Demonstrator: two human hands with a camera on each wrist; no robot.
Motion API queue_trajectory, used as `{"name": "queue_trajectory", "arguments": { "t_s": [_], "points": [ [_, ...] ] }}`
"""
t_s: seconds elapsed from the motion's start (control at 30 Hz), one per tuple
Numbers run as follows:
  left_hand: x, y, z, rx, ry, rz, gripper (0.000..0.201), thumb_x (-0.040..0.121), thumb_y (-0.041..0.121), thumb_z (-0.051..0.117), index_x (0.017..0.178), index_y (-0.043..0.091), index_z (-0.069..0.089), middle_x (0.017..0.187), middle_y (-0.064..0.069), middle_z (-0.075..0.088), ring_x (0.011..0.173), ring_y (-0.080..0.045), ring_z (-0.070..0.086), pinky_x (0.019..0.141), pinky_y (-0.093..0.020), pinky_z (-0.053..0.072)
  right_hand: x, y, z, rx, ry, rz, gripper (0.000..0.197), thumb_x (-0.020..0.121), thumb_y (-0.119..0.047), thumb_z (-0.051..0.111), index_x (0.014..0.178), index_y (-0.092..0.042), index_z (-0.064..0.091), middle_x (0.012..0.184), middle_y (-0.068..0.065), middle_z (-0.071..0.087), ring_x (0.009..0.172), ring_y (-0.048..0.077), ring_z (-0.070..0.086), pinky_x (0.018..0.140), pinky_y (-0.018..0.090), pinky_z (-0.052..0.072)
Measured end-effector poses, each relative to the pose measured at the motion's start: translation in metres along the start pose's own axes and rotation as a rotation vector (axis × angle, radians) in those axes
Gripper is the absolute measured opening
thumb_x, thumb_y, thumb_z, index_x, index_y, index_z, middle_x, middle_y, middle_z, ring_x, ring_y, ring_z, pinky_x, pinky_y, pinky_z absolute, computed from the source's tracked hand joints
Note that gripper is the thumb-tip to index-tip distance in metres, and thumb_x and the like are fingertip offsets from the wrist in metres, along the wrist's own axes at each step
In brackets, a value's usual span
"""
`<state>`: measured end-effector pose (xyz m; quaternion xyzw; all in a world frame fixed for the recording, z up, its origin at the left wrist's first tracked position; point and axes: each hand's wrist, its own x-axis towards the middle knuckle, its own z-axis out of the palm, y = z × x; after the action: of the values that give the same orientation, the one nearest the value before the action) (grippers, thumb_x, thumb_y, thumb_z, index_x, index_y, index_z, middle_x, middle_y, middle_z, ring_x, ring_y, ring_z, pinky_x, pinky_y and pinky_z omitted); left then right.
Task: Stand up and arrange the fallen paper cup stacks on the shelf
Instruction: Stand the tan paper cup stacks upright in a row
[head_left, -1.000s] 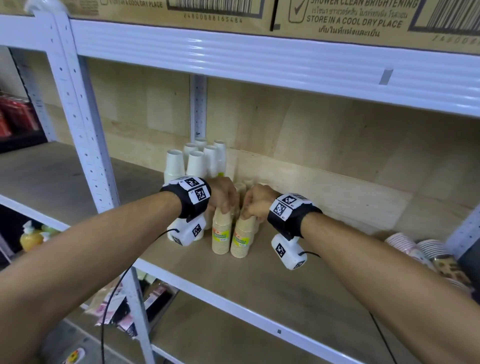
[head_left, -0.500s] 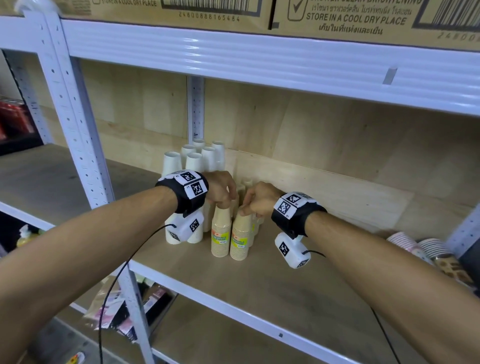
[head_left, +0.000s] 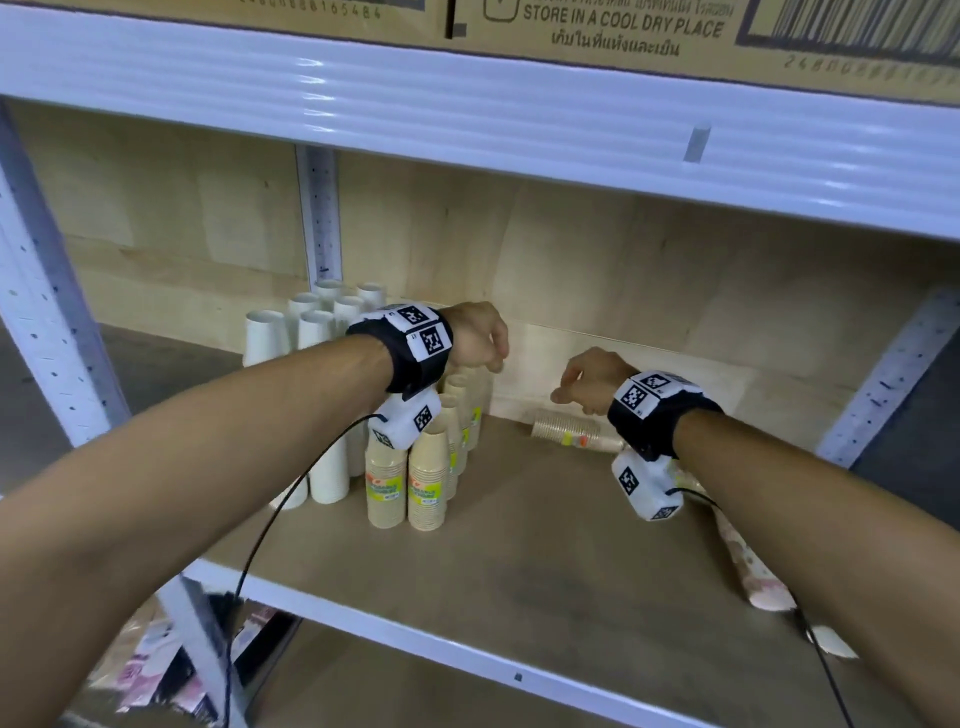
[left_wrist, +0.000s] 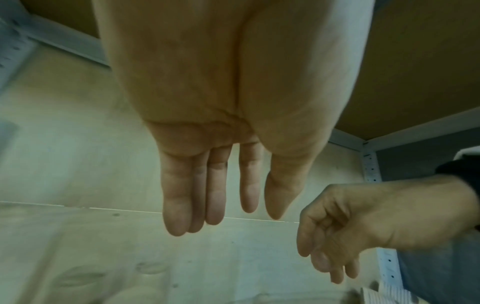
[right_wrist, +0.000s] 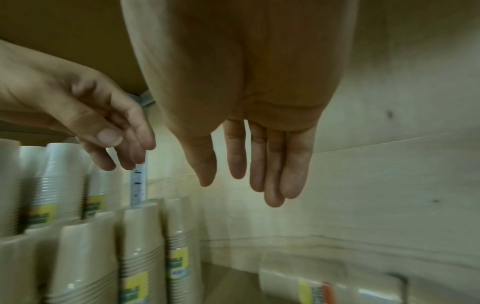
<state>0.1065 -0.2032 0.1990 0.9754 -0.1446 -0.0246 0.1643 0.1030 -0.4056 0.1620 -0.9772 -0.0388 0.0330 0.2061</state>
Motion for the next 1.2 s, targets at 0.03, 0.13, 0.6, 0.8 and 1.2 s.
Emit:
{"name": "queue_trajectory", "arguments": {
  "t_s": [0.03,0.13,0.6,0.8,1.2],
  "points": [
    [0.007,0.008,0.004,-0.005,-0.007,0.017,0.023,0.088,0.026,0.069,0.111,0.021,0.069,0.093,0.009,0.054,0.086,-0.012,0.053,0.071,-0.022,0.041,-0.001,0.01,-0.004,-0.015,0.007,0.023,0.032,0.083,-0.029,0.074,0.106,-0.008,0.068,0.103,0.005,0.065,0.096,0.026,0.066,0.069,0.026,0.047],
    [0.026,0.03,0.019,-0.013,-0.029,0.076,0.027,0.086,0.026,0.07,0.113,0.023,0.068,0.104,0.008,0.05,0.095,-0.014,0.051,0.079,-0.025,0.04,-0.006,0.037,-0.013,-0.084,0.019,0.094,0.035,0.087,-0.03,0.069,0.11,-0.003,0.067,0.113,0.01,0.064,0.102,0.028,0.063,0.077,0.028,0.046],
    [0.102,0.075,0.127,-0.123,-0.123,0.227,0.042,0.087,0.02,0.07,0.127,0.023,0.058,0.13,-0.003,0.052,0.112,-0.021,0.054,0.092,-0.027,0.045,-0.004,0.141,-0.005,-0.176,-0.039,0.258,0.049,0.089,-0.028,0.066,0.132,-0.007,0.051,0.137,0.011,0.048,0.121,0.028,0.051,0.083,0.025,0.038],
    [0.132,0.07,0.165,-0.051,-0.125,0.24,0.054,0.086,0.025,0.069,0.136,0.02,0.051,0.137,-0.008,0.051,0.124,-0.027,0.05,0.097,-0.031,0.045,0.015,0.169,0.008,-0.16,-0.052,0.3,0.062,0.088,-0.028,0.068,0.142,-0.011,0.04,0.145,0.01,0.041,0.13,0.027,0.045,0.099,0.031,0.04],
    [0.17,0.055,0.217,0.12,0.006,0.223,0.045,0.08,0.032,0.069,0.123,0.021,0.056,0.128,-0.003,0.053,0.117,-0.026,0.05,0.098,-0.038,0.043,0.049,0.207,0.04,-0.218,-0.046,0.324,0.05,0.082,-0.03,0.068,0.128,-0.012,0.055,0.126,0.011,0.06,0.114,0.029,0.059,0.092,0.033,0.048]
  ]
}}
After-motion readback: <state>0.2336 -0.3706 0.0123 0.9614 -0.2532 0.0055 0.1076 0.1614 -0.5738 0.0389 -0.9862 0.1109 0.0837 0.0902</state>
